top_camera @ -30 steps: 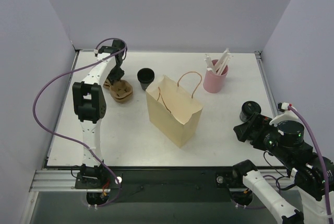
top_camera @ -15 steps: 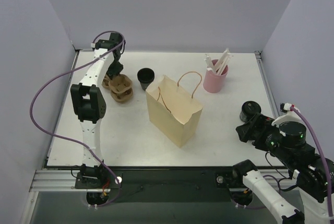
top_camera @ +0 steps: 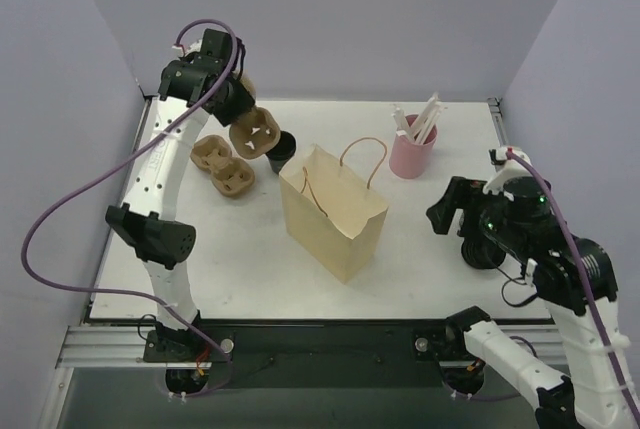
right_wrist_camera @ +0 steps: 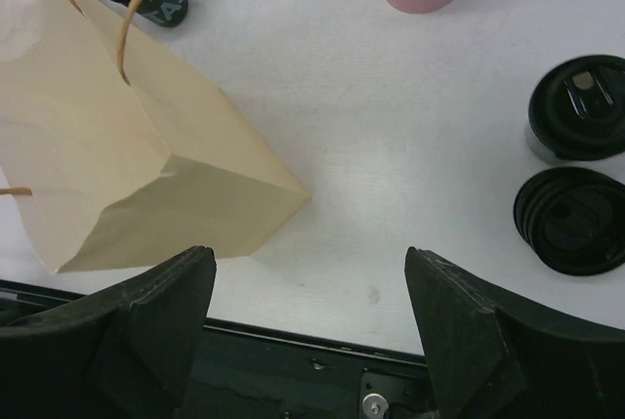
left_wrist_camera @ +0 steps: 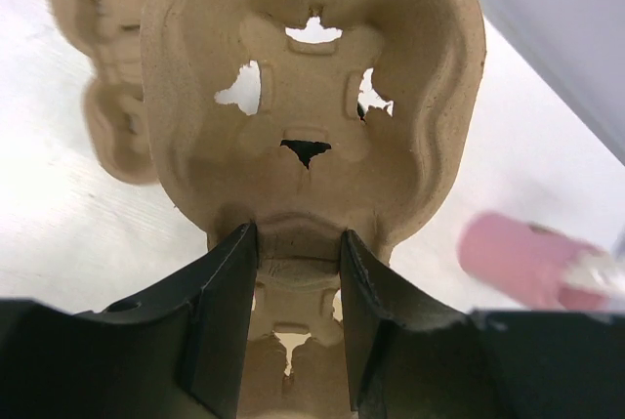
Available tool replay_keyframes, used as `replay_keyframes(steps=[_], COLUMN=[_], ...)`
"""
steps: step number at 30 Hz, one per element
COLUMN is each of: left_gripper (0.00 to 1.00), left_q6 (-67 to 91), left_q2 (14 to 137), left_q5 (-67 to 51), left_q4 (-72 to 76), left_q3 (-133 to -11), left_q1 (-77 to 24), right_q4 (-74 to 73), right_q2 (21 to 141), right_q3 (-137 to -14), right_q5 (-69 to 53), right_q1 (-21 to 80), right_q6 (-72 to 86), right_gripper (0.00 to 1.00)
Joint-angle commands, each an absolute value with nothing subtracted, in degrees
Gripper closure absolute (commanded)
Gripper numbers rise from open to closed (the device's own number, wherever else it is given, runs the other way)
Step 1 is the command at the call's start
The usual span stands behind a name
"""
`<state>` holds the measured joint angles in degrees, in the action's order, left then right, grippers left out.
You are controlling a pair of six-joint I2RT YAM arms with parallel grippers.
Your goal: Pack the takeout coffee
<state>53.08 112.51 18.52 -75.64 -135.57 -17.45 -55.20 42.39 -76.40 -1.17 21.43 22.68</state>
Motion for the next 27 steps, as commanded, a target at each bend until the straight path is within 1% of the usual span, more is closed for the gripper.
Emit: replay_keyframes(steps=[1, 7, 11, 15, 21, 27], left_gripper=[0.70, 0.70, 0.70, 0.71, 0.71, 0.73], left_q6=[56.1, 59.3, 63.6, 68.1, 75.1, 78.9], left_q2=[105.0, 98.8, 95.8, 94.2, 93.4, 95.5], left_q5=[13.4, 11.4, 8.5, 7.6, 10.4, 12.1], left_q4=[-77.8, -77.7, -73.8, -72.1, -67.9, -64.5], left_q3=[-138.7, -139.0, -136.7, -136.2, -134.1, -132.8], left_q1=[-21.7, -26.5, -30.4, -34.6, -42.4, -47.6], right_q4=[-43.4, -36.3, -31.2, -30.1, -30.2, -30.7], right_q2=[48.7, 52.4, 54.7, 56.0, 53.0, 49.1], right_q3=[-76.9, -75.5, -74.2, -74.4, -72.3, -69.0], right_q5=[-5.9, -8.8, -12.6, -12.5, -10.5, -9.7], right_q1=[21.7, 21.9, 22.1, 22.3, 22.3, 22.3], right_q6=[19.2, 20.7, 20.3, 21.0, 22.0, 21.9], right_gripper=[0.20, 0.20, 0.22, 0.24, 0.25, 0.25])
